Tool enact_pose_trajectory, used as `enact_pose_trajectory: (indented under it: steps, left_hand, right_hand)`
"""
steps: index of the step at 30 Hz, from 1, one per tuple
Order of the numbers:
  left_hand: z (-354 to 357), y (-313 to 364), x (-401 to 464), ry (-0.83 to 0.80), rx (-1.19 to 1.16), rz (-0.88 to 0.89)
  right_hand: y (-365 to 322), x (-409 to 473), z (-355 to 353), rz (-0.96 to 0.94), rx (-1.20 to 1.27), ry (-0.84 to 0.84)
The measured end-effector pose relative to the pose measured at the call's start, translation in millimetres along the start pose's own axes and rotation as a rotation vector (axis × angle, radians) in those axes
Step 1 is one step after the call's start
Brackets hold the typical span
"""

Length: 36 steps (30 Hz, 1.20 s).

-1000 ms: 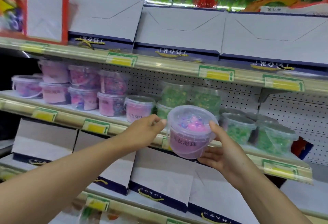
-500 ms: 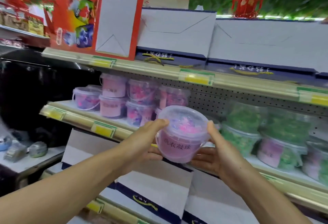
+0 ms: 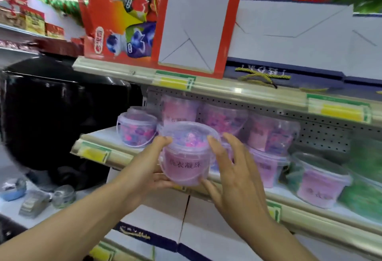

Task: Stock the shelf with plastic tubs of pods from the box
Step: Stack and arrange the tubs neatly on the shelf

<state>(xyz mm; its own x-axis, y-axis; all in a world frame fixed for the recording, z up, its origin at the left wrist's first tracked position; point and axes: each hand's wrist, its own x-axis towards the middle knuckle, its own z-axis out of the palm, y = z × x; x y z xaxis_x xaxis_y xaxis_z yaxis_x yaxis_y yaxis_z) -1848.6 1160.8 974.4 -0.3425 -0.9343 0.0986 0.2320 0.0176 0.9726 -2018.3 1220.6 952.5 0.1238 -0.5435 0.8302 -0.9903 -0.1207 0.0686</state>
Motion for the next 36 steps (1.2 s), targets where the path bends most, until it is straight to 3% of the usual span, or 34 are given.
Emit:
enact_pose_trajectory:
  steps: [6, 12, 20, 30, 36]
  left_hand:
    - [-46.4, 14.6, 7.1, 0.042, 0.128, 0.034]
    - [-76.0, 15.5, 4.7, 0.009, 0.383, 0.214]
    - [-108.9, 23.1, 60.5, 0.322, 0.713, 0.522]
    - [-153.5, 13.0, 153.5, 0.199, 0.7, 0.588]
    - [-164.0, 2.4, 169.1, 0.15, 0.556, 0.547]
  right_hand:
    - [-28.9, 44.2, 31.2, -0.139, 0.131, 0.173]
    - [-51.2, 73.1, 43.3, -0.26, 0.25, 0.205]
    - [-85.2, 125.3, 70.9, -0.248, 0.149, 0.237]
    - [-99.9, 162.2, 135.2, -0.036, -0.009, 0.354]
    - [-113.2, 149.5, 146.9, 0.099, -0.097, 0.13]
